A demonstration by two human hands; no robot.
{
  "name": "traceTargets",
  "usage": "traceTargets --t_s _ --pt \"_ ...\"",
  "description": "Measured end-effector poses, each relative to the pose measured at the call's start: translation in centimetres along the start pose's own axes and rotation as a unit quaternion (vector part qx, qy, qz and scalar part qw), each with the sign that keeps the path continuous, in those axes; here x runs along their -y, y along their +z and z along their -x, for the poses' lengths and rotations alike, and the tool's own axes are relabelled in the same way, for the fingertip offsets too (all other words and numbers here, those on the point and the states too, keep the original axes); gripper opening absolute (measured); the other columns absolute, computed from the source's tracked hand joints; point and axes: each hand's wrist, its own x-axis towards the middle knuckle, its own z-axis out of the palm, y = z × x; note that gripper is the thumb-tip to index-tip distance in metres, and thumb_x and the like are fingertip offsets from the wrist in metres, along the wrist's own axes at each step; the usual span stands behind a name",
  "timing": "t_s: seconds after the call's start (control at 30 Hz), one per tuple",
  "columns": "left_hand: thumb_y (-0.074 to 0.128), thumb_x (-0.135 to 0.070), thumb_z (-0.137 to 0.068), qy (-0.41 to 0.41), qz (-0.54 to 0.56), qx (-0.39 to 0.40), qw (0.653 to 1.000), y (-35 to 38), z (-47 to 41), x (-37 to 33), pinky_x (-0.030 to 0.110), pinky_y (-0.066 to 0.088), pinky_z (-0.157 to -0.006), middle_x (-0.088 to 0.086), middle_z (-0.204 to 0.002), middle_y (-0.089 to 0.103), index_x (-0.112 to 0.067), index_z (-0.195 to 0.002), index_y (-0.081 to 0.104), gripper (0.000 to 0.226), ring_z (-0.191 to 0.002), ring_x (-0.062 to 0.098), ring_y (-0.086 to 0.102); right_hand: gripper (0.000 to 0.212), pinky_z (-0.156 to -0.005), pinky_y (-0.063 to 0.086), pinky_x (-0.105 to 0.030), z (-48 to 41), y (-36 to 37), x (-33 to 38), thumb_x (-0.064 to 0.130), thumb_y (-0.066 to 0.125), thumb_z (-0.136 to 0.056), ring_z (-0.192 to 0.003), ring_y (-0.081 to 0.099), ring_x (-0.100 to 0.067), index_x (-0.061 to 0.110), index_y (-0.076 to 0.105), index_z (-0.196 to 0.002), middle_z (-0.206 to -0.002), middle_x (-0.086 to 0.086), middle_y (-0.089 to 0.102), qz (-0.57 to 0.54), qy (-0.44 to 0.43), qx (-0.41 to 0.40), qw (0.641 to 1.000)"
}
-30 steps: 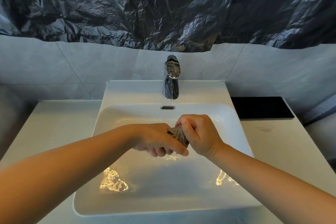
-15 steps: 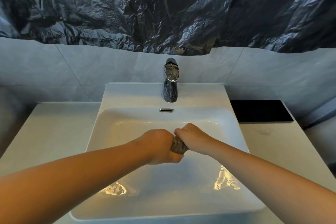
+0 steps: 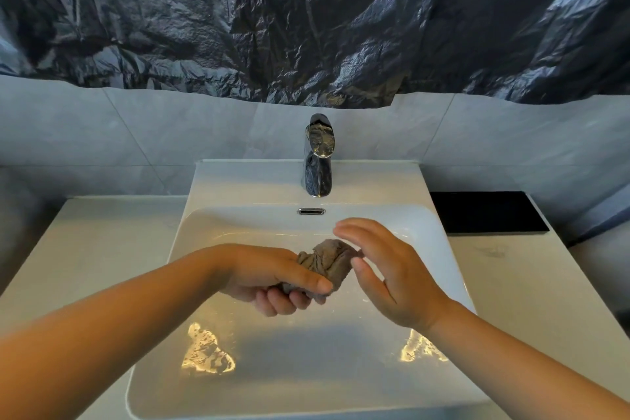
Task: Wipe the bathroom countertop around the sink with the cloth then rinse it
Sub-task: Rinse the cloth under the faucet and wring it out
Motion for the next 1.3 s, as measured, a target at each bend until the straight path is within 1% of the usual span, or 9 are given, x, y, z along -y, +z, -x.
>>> traceTargets --t_s 0.1,0.17,0.33,0.47,0.57,0.77,1.0,1.17,1.3 --pt "0.069 -0.036 -0.081 -0.041 0.018 0.126 0.991 -0.3 0.1 -0.7 0.012 0.026 -0.042 -0.005 -0.066 0.037 -0.016 -0.090 0.051 0.028 -0.048 0.003 0.031 0.041 -0.091 0.049 -0.017 -0.2 0.7 0.4 0.039 0.027 -0.099 -0.116 0.052 -0.007 0.019 0.048 -0.128 -0.127 -0.002 0.055 -0.027 -0.035 -0.002 0.999" --pt "0.070 -0.032 -0.081 -0.047 0.001 0.149 0.988 -0.1 0.1 -1.3 0.012 0.026 -0.040 -0.006 -0.062 0.035 -0.018 -0.082 0.047 0.027 -0.045 0.002 0.030 0.042 -0.082 0.052 -0.018 -0.8 1.1 0.8 0.040 0.025 -0.099 -0.106 0.057 -0.009 0.017 0.052 -0.121 -0.116 -0.004 0.060 -0.048 -0.050 -0.014 0.997" --pt "0.062 -0.022 -0.086 -0.062 -0.058 0.055 0.995 0.7 0.0 -1.9 0.013 0.023 -0.038 -0.005 -0.057 0.034 -0.022 -0.069 0.047 0.023 -0.043 0.004 0.028 0.040 -0.058 0.050 -0.019 -1.7 1.7 0.6 0.035 0.034 -0.096 -0.072 0.060 -0.008 0.012 0.066 -0.093 -0.080 0.001 0.067 -0.048 -0.037 -0.043 0.997" --pt "0.063 -0.020 -0.083 -0.072 -0.148 -0.087 0.982 1.6 -0.6 -2.0 0.020 0.021 -0.042 -0.003 -0.054 0.036 -0.019 -0.064 0.044 0.027 -0.043 0.010 0.027 0.041 -0.049 0.045 -0.020 -1.9 2.2 -0.3 0.034 0.035 -0.091 -0.057 0.055 -0.011 0.016 0.066 -0.072 -0.061 0.008 0.060 0.015 0.002 -0.013 1.000" --pt "0.064 -0.027 -0.077 -0.073 -0.245 -0.211 0.944 2.1 -1.6 -1.7 0.022 0.029 -0.046 -0.001 -0.055 0.040 -0.016 -0.065 0.045 0.025 -0.047 0.014 0.034 0.046 -0.049 0.036 -0.009 -1.9 2.4 -0.8 0.044 0.027 -0.088 -0.055 0.051 -0.005 0.022 0.063 -0.069 -0.057 0.015 0.049 0.031 0.061 0.029 0.997" --pt "0.064 -0.039 -0.076 -0.047 -0.366 -0.354 0.859 2.7 -3.8 -0.1 0.023 0.035 -0.053 -0.001 -0.065 0.045 -0.023 -0.065 0.047 0.026 -0.059 0.011 0.043 0.041 -0.057 0.038 -0.012 -1.9 3.3 -1.5 0.051 0.028 -0.092 -0.061 0.052 -0.009 0.028 0.056 -0.074 -0.060 0.015 0.048 0.039 0.160 0.116 0.979" --pt "0.055 -0.042 -0.081 -0.073 -0.573 -0.341 0.742 1.9 -4.8 -0.1 0.025 0.033 -0.053 -0.003 -0.062 0.042 -0.017 -0.074 0.050 0.026 -0.061 0.014 0.042 0.038 -0.054 0.035 -0.015 -1.1 4.1 -2.1 0.031 0.038 -0.098 -0.055 0.047 -0.010 0.027 0.051 -0.062 -0.055 0.011 0.046 0.021 0.206 0.124 0.971" --pt "0.050 -0.044 -0.084 -0.055 -0.674 -0.331 0.658 1.5 -5.0 -0.2 0.027 0.036 -0.056 -0.004 -0.060 0.042 -0.016 -0.082 0.051 0.028 -0.058 0.015 0.043 0.048 -0.054 0.046 -0.038 -1.2 4.6 -2.6 0.042 0.032 -0.084 -0.059 0.054 -0.025 0.008 0.058 -0.061 -0.061 -0.011 0.059 -0.057 0.278 0.090 0.955" --pt "0.047 -0.045 -0.086 -0.041 -0.705 -0.339 0.622 1.5 -5.2 0.1 0.027 0.036 -0.054 -0.003 -0.061 0.044 -0.016 -0.082 0.050 0.030 -0.059 0.017 0.046 0.039 -0.056 0.037 -0.034 -1.3 5.0 -3.0 0.034 0.036 -0.081 -0.055 0.043 -0.017 0.010 0.047 -0.053 -0.053 -0.004 0.047 -0.108 0.336 0.103 0.930"
